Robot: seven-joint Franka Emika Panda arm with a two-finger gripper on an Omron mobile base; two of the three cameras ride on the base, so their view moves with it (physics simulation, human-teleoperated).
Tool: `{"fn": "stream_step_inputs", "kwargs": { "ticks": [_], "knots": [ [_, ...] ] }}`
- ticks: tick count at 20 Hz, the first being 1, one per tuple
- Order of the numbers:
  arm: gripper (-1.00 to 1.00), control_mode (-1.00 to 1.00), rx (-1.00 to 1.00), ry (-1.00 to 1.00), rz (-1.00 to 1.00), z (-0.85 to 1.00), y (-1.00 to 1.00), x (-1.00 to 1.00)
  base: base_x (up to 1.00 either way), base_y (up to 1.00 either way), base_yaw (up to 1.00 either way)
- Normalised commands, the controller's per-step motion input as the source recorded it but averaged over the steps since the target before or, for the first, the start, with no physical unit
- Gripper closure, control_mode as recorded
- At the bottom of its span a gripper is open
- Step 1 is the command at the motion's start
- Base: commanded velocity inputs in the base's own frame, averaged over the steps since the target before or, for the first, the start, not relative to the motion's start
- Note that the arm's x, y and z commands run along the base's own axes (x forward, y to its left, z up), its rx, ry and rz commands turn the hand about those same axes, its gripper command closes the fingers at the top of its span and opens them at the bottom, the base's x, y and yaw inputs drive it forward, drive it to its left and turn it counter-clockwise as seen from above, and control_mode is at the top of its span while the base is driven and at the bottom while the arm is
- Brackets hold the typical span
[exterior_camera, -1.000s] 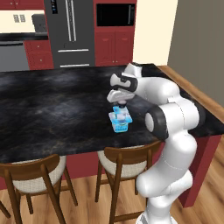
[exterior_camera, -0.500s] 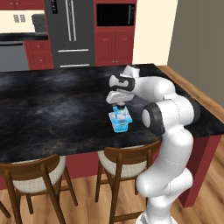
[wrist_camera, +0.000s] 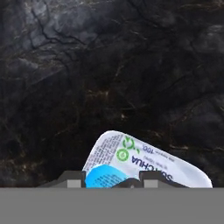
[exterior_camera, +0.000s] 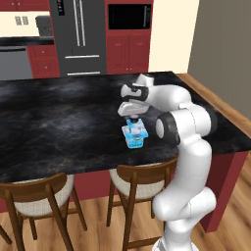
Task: Stack the yogurt containers by placing the smaller containers on top of the larger containers.
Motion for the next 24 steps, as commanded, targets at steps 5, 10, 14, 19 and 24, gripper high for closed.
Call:
{"fn": "stream_step_inputs", "kwargs": {
  "ticks": [5,10,14,19,24],
  "knots": [
    [1.0,-1.0,0.0,0.02,0.0,-0.08,0.01,0.14,0.0,0.0,0.0],
    [1.0,-1.0,0.0,0.0,0.0,-0.05,0.0,0.05,0.0,0.0,0.0],
    [-1.0,-1.0,0.0,0.0,0.0,0.0,0.01,0.0,0.0,0.0,0.0],
    [-1.0,-1.0,0.0,0.0,0.0,0.0,0.0,-0.02,0.0,0.0,0.0],
    [-1.0,-1.0,0.0,0.0,0.0,0.1,0.01,-0.01,0.0,0.0,0.0]
  ]
}}
